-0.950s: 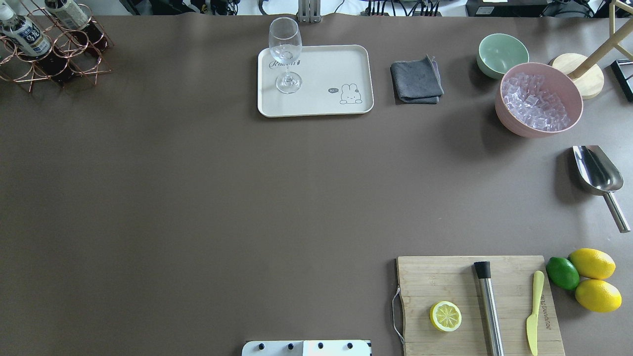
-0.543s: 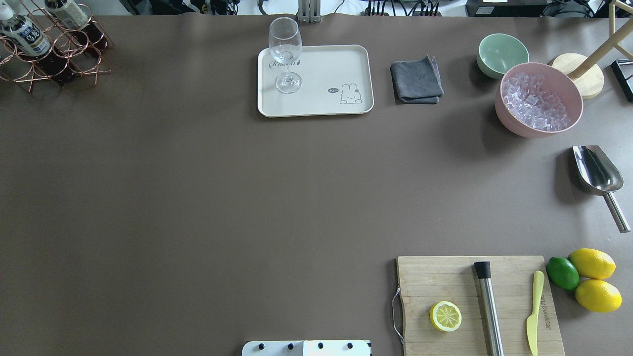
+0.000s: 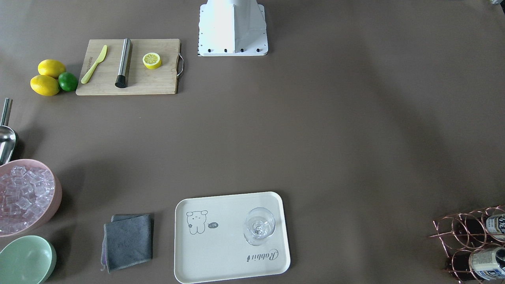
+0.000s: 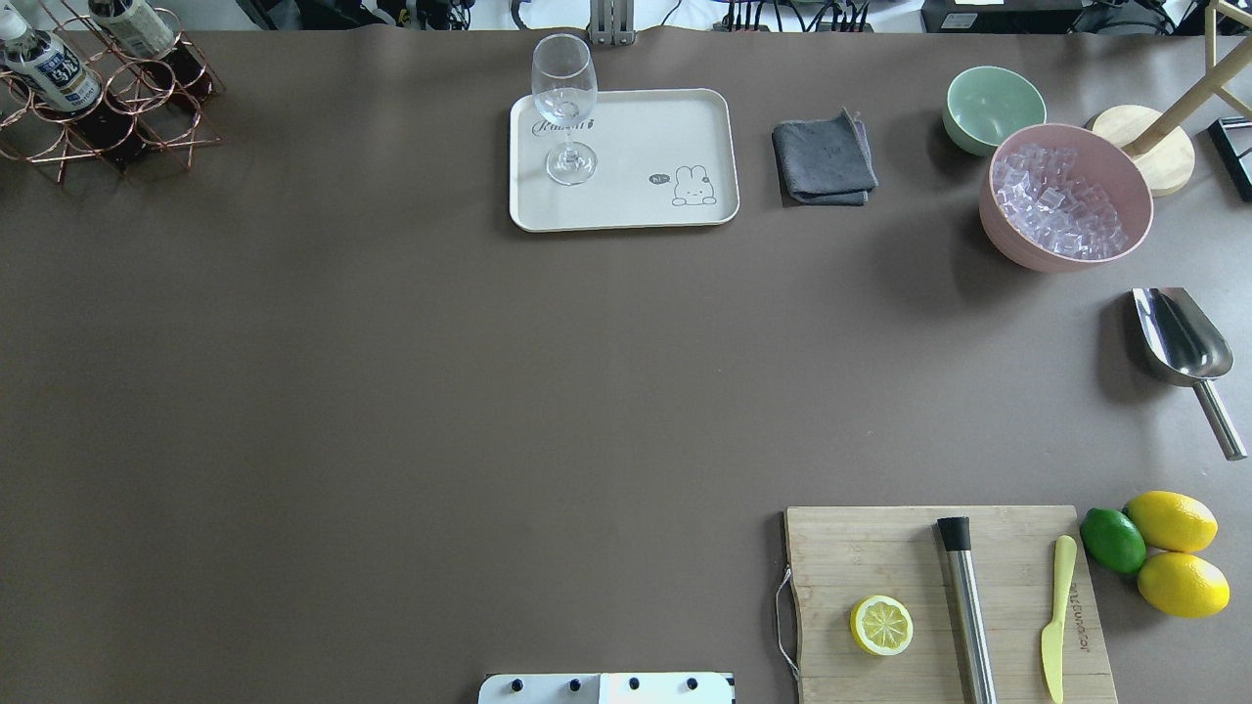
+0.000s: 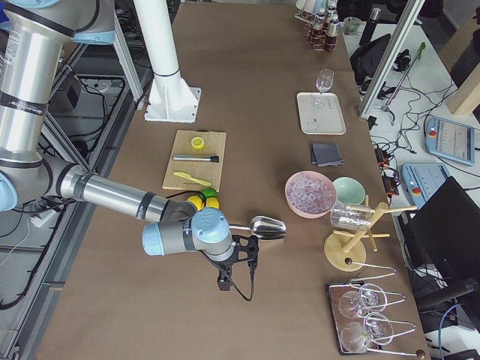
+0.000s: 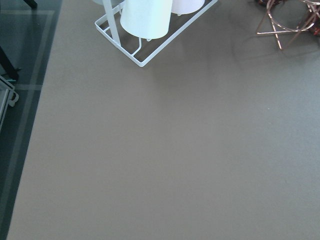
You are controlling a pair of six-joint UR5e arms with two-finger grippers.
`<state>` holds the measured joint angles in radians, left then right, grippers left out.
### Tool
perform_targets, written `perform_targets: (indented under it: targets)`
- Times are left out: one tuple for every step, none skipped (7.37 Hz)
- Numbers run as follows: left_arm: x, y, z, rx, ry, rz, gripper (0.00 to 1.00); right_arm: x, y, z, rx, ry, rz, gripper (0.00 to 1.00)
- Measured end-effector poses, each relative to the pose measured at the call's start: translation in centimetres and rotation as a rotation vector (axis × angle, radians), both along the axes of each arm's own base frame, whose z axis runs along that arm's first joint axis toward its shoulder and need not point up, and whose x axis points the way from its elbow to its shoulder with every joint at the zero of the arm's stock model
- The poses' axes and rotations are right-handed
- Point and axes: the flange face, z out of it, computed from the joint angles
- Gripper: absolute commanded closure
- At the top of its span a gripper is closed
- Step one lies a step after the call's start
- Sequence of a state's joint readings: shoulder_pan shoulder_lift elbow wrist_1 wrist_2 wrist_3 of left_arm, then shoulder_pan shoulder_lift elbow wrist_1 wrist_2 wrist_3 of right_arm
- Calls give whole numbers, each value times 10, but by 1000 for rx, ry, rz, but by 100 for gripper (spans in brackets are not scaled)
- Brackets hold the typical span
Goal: Take tea from basket to plate
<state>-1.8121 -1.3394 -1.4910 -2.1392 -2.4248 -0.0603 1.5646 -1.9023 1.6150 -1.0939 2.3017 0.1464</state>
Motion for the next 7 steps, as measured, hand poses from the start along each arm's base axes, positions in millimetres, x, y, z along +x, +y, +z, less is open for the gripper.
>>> perform_targets:
  targets:
    - [4,1,-2,4,41,13,2,0,-4,-3,6,-1,1,0]
    - [12,-2,-3,6,64,36,2,0,-5,-4,6,-2,4,0]
    - [24,-7,-5,5,71,70,2,0,-7,-6,-2,-6,13,0]
    - [33,-13,-8,1,73,93,2,0,-13,-12,-19,-16,44,0]
    - [38,-20,-15,-12,75,107,2,-3,-19,-20,-38,-28,69,0]
    - [40,-26,-24,-29,71,114,2,-8,-35,-36,-69,-35,81,0]
    - [43,-31,-30,-42,65,121,2,-14,-62,-61,-117,-36,82,0]
